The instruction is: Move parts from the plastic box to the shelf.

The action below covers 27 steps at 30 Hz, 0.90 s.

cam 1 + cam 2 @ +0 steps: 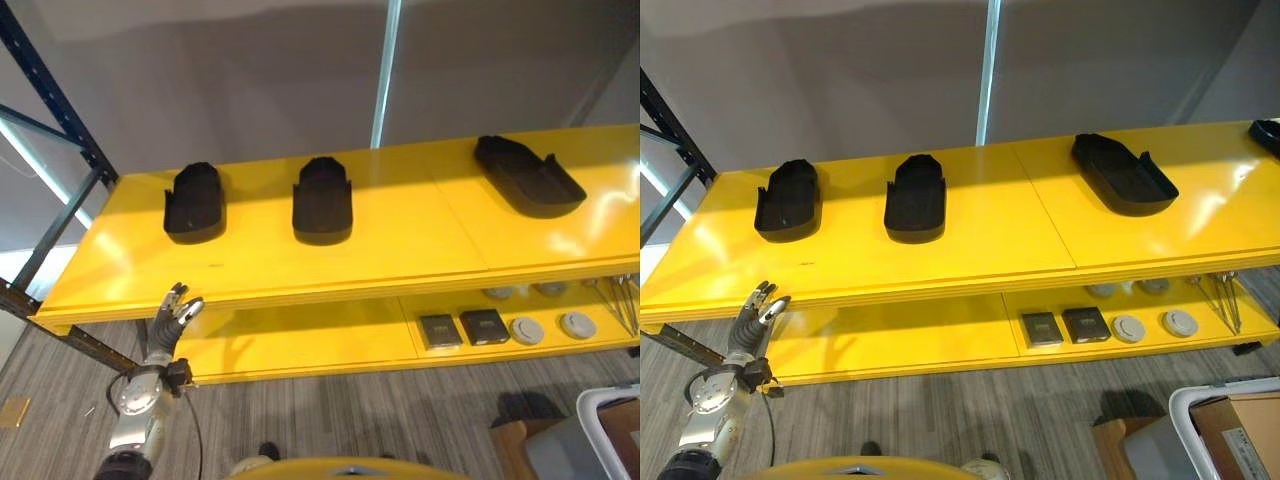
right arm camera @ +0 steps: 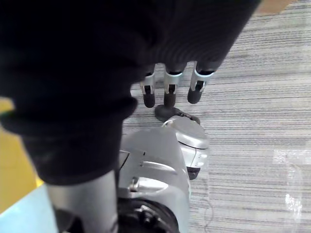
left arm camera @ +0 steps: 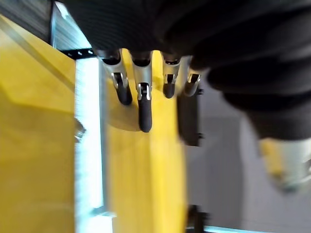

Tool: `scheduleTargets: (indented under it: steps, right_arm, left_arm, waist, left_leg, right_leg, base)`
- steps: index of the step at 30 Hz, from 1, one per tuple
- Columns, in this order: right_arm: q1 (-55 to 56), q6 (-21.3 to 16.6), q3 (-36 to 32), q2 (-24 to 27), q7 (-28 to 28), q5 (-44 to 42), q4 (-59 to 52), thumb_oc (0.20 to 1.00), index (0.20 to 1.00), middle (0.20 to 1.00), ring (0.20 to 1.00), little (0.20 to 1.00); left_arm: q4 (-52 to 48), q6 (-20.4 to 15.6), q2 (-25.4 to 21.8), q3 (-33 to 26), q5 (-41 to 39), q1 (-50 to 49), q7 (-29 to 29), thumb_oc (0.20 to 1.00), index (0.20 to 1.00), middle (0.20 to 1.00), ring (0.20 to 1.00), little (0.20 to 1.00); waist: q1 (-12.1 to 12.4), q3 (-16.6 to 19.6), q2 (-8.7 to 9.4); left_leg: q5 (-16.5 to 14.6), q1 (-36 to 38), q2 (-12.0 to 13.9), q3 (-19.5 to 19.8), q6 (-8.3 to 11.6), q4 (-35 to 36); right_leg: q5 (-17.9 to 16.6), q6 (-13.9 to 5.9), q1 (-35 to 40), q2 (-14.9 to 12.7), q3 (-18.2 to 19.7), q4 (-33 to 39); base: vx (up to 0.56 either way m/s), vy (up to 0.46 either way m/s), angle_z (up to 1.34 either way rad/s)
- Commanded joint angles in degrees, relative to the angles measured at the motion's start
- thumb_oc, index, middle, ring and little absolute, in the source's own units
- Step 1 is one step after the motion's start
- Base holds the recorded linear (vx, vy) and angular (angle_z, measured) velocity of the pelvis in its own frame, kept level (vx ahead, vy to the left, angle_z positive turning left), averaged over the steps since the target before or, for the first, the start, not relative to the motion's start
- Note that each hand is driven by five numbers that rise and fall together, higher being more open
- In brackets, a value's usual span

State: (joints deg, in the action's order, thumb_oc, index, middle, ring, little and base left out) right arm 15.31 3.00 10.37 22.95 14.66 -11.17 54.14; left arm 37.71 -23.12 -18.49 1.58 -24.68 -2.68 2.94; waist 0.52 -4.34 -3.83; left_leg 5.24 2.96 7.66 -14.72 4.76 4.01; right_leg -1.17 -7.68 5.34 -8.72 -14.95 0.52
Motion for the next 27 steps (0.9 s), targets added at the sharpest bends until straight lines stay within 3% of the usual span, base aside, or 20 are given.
scheduleTargets:
  steps: [1, 2, 5, 7, 8, 13, 15, 18, 19, 20, 21, 27]
  right_arm:
    - [-7.2, -3.0, -1.7, -4.1, -0.9, -1.0, 3.0, 1.000, 1.000, 1.000, 1.000, 1.000]
    - [-7.6, -2.6, -1.8, -3.6, -0.4, -0.5, 3.5, 1.000, 1.000, 1.000, 1.000, 1.000]
    - [-6.7, -0.9, -1.7, -2.9, -0.4, -0.4, 1.3, 1.000, 1.000, 1.000, 1.000, 1.000]
    - [-5.7, -1.5, -0.7, -3.2, -1.6, 0.1, 0.9, 1.000, 1.000, 1.000, 1.000, 1.000]
    - [-5.9, -2.2, -0.4, -3.2, -1.9, -0.2, 1.6, 1.000, 1.000, 1.000, 1.000, 1.000]
    - [-7.6, -2.6, 1.0, -2.1, -1.6, -0.9, 3.1, 1.000, 1.000, 1.000, 1.000, 1.000]
    - [-7.7, -2.7, 1.0, -1.7, -1.1, 0.1, 3.6, 1.000, 1.000, 1.000, 1.000, 1.000]
    - [-6.8, -3.2, 0.6, -1.5, -0.4, 1.6, 3.9, 1.000, 1.000, 1.000, 1.000, 1.000]
    - [-6.7, -3.2, 0.6, -1.5, -0.3, 1.7, 3.8, 1.000, 1.000, 1.000, 1.000, 1.000]
    - [-6.5, -3.0, 0.6, -1.4, -0.1, 2.1, 3.5, 1.000, 1.000, 1.000, 1.000, 1.000]
    - [-6.1, -2.6, 0.5, -0.7, 0.6, 2.4, 2.7, 1.000, 1.000, 1.000, 1.000, 1.000]
    - [-6.2, -2.7, 0.6, 0.8, 1.7, 3.1, 3.2, 1.000, 1.000, 1.000, 1.000, 1.000]
  left_arm:
    - [20.9, 4.8, 0.5, 1.7, 4.1, -7.6, -3.1, 1.000, 1.000, 1.000, 1.000, 1.000]
    - [19.0, -0.3, 1.0, -0.4, 0.3, -7.3, -0.4, 1.000, 1.000, 1.000, 1.000, 1.000]
    - [6.0, -4.8, -0.8, -0.3, -3.0, -7.0, 2.7, 1.000, 1.000, 1.000, 1.000, 1.000]
    - [-13.1, -5.2, -5.4, 2.0, -2.4, -5.5, 3.6, 1.000, 1.000, 1.000, 1.000, 1.000]
    - [-18.1, -6.1, -6.9, 2.6, -1.5, -4.2, 5.1, 1.000, 1.000, 1.000, 1.000, 1.000]
    - [-34.0, -5.0, -11.9, 4.8, 8.2, 1.1, 14.2, 1.000, 1.000, 1.000, 1.000, 1.000]
    - [-38.3, -1.4, -13.5, 6.1, 5.7, 2.4, 15.8, 1.000, 1.000, 1.000, 1.000, 1.000]
    - [-40.1, 3.9, -14.3, 7.5, 2.8, 2.5, 17.3, 1.000, 1.000, 1.000, 1.000, 1.000]
    - [-40.1, 4.0, -14.3, 7.6, 3.0, 2.4, 17.4, 1.000, 1.000, 1.000, 1.000, 1.000]
    - [-39.7, 4.5, -14.5, 8.6, 5.8, 2.1, 17.5, 1.000, 1.000, 1.000, 1.000, 1.000]
    - [-36.1, 7.2, -16.6, 11.9, 10.3, -1.0, 15.1, 1.000, 1.000, 1.000, 1.000, 1.000]
    - [-21.1, 6.1, -17.8, 14.3, 15.3, -5.8, 10.6, 1.000, 1.000, 1.000, 1.000, 1.000]
  waist:
    - [1.5, -4.6, 4.24]
    - [1.7, -4.4, 4.45]
    - [2.0, -4.1, 4.49]
    - [2.4, -4.4, 4.36]
    - [2.5, -4.5, 4.23]
    - [2.0, -4.0, 3.46]
    - [1.4, -3.5, 3.13]
    - [0.7, -2.9, 3.11]
    - [0.7, -2.9, 3.12]
    - [0.4, -2.8, 3.23]
    - [0.1, -2.9, 3.29]
    - [0.3, -3.2, 3.12]
  left_leg:
    - [-2.8, -2.1, 3.5, 2.3, 0.92, -5.0]
    - [-2.7, -1.3, 3.6, 2.6, 1.05, -4.4]
    - [-2.7, -0.8, 3.5, 3.0, 1.03, -3.7]
    - [-2.8, -0.8, 3.5, 3.4, 0.84, -3.4]
    - [-2.8, -0.9, 3.5, 3.5, 0.83, -3.4]
    - [-2.2, -0.9, 3.6, 3.0, 1.11, -2.7]
    - [-2.1, -0.7, 3.6, 2.6, 1.21, -2.4]
    - [-2.2, -0.2, 3.6, 1.8, 1.07, -2.1]
    - [-2.3, -0.2, 3.5, 1.8, 1.06, -2.1]
    - [-2.3, -0.1, 3.6, 1.5, 1.04, -2.2]
    - [-2.3, -0.1, 3.7, 1.1, 1.12, -2.2]
    - [-2.4, -0.4, 3.6, 0.8, 0.91, -2.5]
  right_leg:
    - [0.3, -1.83, -2.1, -4.6, 1.2, -2.9]
    - [0.5, -1.62, -1.5, -4.4, 1.1, -2.6]
    - [0.3, -1.36, -1.3, -4.3, 0.9, -2.3]
    - [0.0, -0.94, -1.2, -4.1, 1.1, -2.1]
    - [-0.2, -0.92, -1.3, -4.1, 1.2, -2.0]
    - [-0.7, -1.37, -1.4, -4.0, 1.0, -1.4]
    - [-0.5, -1.61, -1.5, -3.9, 1.1, -1.5]
    - [-0.5, -1.83, -1.4, -3.7, 1.6, -1.2]
    - [-0.5, -1.83, -1.4, -3.7, 1.6, -1.2]
    - [-0.5, -1.90, -1.5, -3.7, 1.8, -1.2]
    - [-0.4, -2.07, -1.7, -3.6, 1.9, -1.5]
    - [-0.1, -2.08, -2.4, -3.7, 2.1, -2.1]
  base:
    - [0.00, -0.009, 0.07]
    - [0.01, -0.004, 0.06]
    - [0.01, 0.000, 0.01]
    - [-0.06, -0.003, 0.02]
    - [-0.06, -0.001, 0.07]
    - [-0.01, 0.023, 0.19]
    - [0.02, 0.049, 0.00]
    - [0.02, 0.019, -0.04]
    - [0.02, -0.005, -0.13]
    - [0.02, -0.014, -0.23]
    - [0.01, -0.013, -0.18]
    - [0.00, 0.004, -0.04]
